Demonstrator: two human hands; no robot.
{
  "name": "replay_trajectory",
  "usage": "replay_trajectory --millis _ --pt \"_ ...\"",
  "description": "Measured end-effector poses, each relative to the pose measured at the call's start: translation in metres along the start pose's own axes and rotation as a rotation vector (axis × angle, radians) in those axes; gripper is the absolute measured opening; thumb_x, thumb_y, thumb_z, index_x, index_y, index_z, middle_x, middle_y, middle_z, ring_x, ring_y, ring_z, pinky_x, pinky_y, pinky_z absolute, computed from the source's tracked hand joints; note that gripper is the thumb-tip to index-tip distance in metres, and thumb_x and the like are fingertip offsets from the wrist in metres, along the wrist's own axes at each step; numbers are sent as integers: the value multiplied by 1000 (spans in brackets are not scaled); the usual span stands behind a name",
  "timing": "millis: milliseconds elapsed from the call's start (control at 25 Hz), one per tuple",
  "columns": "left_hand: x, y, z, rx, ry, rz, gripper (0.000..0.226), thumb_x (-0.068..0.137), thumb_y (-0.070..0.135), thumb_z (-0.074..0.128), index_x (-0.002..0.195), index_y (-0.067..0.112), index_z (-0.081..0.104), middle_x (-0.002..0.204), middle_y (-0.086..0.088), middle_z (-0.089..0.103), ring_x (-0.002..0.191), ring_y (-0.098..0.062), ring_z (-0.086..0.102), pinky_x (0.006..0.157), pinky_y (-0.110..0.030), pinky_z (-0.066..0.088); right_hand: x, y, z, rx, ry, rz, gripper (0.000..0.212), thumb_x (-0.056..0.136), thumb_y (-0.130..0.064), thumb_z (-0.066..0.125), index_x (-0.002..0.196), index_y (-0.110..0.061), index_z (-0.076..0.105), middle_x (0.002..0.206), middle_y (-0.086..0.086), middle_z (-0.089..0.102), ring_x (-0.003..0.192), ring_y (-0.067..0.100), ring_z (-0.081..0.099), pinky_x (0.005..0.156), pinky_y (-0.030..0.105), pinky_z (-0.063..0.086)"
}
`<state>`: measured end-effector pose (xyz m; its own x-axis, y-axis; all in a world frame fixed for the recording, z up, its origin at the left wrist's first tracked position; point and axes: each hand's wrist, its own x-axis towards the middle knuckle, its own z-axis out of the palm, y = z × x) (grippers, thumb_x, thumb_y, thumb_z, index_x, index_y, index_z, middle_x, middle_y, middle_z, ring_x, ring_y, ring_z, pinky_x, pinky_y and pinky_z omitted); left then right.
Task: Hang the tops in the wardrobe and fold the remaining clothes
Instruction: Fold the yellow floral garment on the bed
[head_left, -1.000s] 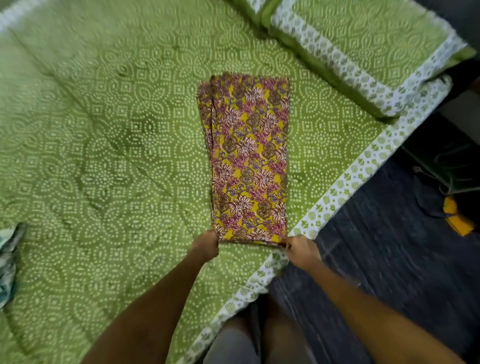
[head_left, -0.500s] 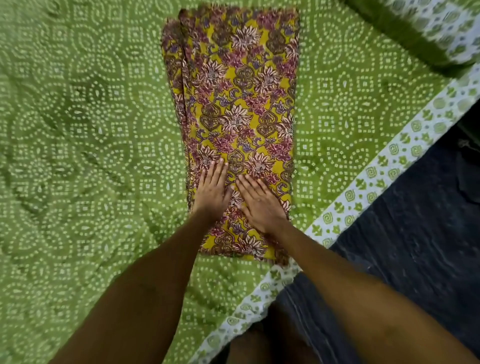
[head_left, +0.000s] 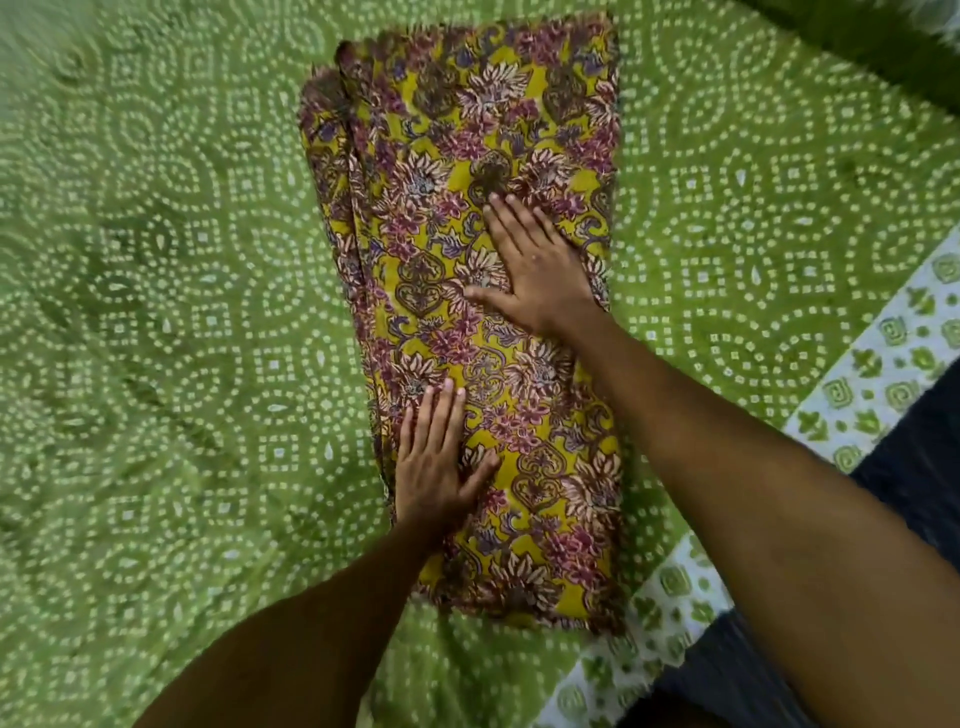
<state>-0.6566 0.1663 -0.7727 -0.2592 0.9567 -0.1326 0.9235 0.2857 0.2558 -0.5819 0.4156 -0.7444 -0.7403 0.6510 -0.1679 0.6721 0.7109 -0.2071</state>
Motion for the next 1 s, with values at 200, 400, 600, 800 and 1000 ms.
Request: replay_trajectory --millis 200,400,600,800,1000 --pt "3 -3 7 4 67 28 77 91 65 18 148 14 19 156 -2 17 145 -18 9 115 -38 4 12 -15 2 113 128 319 79 95 -59 20 150 -7 -3 158 8 -6 146 18 -7 116 31 -9" --pt "4 0 5 -39 89 46 73 94 60 13 145 11 31 154 -5 26 142 -21 15 113 -38 5 -63 -56 27 91 162 447 69 99 -49 19 150 -8 -3 159 8 -4 146 18 -8 116 31 -11" --pt "-2 -9 -12 -220 55 153 77 87 57 22 147 9 27 157 -8 12 145 -21 5 114 -38 -4 -133 -112 45 72 155 587 64 101 -45 20 150 -11 -1 159 5 -4 146 15 -9 115 31 -12" --pt "-16 -30 -57 -730 10 -225 77 89 31 60 148 6 17 157 -11 -2 144 -24 8 114 -29 9 -175 -155 62 92 178 765 83 83 -59 -8 150 -11 1 159 4 -1 146 15 -7 116 32 -12" --pt "16 -70 -69 -1134 -26 -449 52 89 20 61 136 9 43 133 -10 53 119 -25 52 105 -40 40 -151 -205 61 208 265 984 73 97 -52 24 150 -6 2 158 13 -3 146 25 -7 118 40 -9"
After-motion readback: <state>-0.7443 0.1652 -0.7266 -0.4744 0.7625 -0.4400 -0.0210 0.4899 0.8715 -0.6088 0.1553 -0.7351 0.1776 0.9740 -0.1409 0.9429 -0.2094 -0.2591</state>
